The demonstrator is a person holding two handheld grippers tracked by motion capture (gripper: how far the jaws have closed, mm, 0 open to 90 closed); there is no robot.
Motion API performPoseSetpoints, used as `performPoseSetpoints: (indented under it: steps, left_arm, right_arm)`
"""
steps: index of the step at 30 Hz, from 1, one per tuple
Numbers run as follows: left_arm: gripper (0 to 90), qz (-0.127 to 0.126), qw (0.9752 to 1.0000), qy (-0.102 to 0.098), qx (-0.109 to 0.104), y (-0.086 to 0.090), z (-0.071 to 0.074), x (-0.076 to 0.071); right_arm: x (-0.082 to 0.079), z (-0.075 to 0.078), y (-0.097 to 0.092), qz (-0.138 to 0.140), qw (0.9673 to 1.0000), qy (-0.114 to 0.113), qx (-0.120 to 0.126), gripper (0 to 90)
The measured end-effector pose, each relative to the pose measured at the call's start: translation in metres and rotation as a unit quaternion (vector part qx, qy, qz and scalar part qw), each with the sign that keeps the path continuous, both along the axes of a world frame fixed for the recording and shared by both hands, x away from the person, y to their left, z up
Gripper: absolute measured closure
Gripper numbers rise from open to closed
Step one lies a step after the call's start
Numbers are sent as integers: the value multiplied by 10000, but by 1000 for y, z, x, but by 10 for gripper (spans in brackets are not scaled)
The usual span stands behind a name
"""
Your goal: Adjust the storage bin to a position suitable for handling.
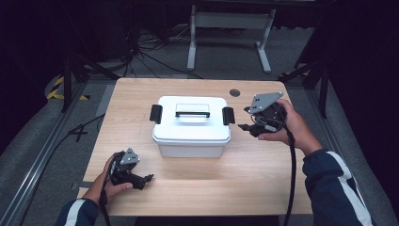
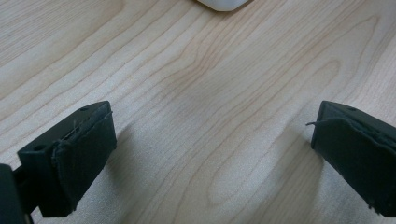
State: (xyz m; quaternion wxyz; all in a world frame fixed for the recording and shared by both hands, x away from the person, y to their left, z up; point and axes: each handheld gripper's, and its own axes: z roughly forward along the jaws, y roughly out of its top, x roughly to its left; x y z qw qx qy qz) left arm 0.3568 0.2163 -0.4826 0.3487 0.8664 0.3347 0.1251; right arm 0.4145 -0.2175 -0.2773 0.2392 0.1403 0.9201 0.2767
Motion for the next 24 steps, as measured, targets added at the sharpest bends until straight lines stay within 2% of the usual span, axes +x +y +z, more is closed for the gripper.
performPoseSetpoints:
  steps: [5, 14, 24]
  left_arm:
    - [5, -2, 10000, -1, 3, 0, 0, 0]
    - [5, -13, 10000, 6, 1, 0, 0, 0]
    - [8, 13, 10000, -12, 0, 1, 0, -2]
  right_arm:
    - [6, 4, 19, 126, 9997, -20, -230, 445]
    - [14, 7, 52, 375, 9976, -42, -581, 447]
    - [23, 8, 81, 621, 9950, 21, -777, 488]
